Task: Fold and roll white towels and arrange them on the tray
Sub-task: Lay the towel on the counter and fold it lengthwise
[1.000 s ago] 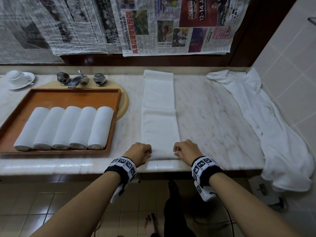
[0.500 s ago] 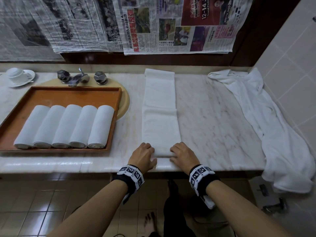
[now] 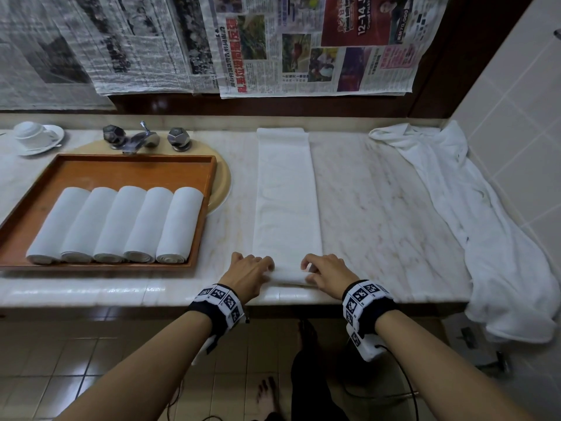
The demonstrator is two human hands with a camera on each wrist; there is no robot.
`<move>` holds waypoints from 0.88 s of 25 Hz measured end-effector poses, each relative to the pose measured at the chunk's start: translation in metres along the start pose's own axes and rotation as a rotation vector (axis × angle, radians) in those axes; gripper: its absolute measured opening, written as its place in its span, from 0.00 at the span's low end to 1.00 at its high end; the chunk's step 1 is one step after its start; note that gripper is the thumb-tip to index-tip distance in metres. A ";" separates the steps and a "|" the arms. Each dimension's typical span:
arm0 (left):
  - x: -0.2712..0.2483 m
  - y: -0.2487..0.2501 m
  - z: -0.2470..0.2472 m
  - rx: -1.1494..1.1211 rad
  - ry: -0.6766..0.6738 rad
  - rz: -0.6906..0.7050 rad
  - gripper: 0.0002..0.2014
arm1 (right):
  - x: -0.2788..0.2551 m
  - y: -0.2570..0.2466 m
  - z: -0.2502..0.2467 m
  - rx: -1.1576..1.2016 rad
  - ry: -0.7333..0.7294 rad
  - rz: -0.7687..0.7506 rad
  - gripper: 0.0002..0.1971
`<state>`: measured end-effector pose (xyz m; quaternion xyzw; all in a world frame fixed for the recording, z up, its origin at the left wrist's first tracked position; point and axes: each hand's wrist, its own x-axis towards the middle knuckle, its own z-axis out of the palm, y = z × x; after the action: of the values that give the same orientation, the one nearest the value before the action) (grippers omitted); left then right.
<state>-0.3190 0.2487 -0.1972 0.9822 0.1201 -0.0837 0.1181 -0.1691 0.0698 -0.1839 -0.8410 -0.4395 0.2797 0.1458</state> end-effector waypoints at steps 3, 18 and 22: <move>0.008 0.001 -0.006 -0.041 -0.053 -0.048 0.11 | 0.005 0.001 -0.006 0.053 0.001 0.023 0.04; 0.015 0.020 0.010 -0.104 0.114 -0.047 0.13 | 0.009 -0.015 0.033 -0.192 0.274 -0.200 0.22; 0.018 0.018 0.010 0.007 0.061 -0.014 0.11 | 0.016 -0.008 0.032 -0.247 0.257 -0.214 0.20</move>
<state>-0.2983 0.2328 -0.2067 0.9838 0.1303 -0.0547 0.1105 -0.1858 0.0877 -0.2112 -0.8298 -0.5351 0.0971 0.1253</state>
